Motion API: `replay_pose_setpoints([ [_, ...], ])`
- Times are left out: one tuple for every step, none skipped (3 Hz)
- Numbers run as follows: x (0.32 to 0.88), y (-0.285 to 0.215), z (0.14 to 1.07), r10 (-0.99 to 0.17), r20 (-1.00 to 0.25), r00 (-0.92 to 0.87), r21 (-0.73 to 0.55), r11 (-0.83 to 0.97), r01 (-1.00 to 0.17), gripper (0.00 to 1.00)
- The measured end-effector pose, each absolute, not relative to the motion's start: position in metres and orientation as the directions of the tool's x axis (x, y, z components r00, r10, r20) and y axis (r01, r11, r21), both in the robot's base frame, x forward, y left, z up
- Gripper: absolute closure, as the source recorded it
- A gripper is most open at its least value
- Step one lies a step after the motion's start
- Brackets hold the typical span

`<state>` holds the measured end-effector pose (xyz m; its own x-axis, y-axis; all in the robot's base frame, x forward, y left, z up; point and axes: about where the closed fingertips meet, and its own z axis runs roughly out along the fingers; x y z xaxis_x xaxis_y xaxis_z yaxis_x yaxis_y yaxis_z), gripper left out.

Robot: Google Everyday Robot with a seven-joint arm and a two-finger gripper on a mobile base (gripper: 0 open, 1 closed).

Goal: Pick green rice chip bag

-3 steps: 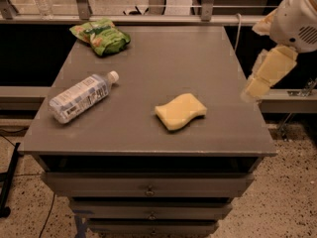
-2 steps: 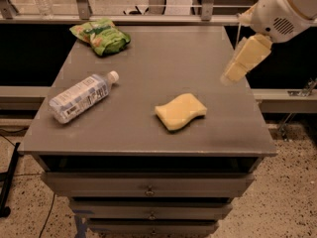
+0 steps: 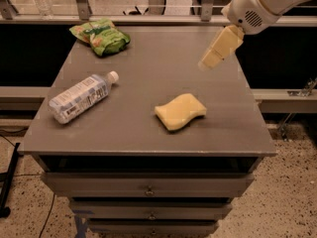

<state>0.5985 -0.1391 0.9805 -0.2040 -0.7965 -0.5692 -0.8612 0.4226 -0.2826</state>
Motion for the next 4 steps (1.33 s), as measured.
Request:
replay_pose_setpoints([
  [0.621, -0.126, 0.978, -0.77, -0.609, -0.193, -0.29, 0.442, -0.849, 0.0],
  [0.662, -0.104, 0.977, -0.735, -0.658, -0.162, -0.306, 0.458, -0.835, 0.0],
  [0.697, -0.076, 0.975, -0.719, -0.682, -0.132, -0.319, 0.455, -0.832, 0.0],
  [0.727, -0.043, 0.971, -0.726, -0.679, -0.108, -0.335, 0.438, -0.834, 0.0],
])
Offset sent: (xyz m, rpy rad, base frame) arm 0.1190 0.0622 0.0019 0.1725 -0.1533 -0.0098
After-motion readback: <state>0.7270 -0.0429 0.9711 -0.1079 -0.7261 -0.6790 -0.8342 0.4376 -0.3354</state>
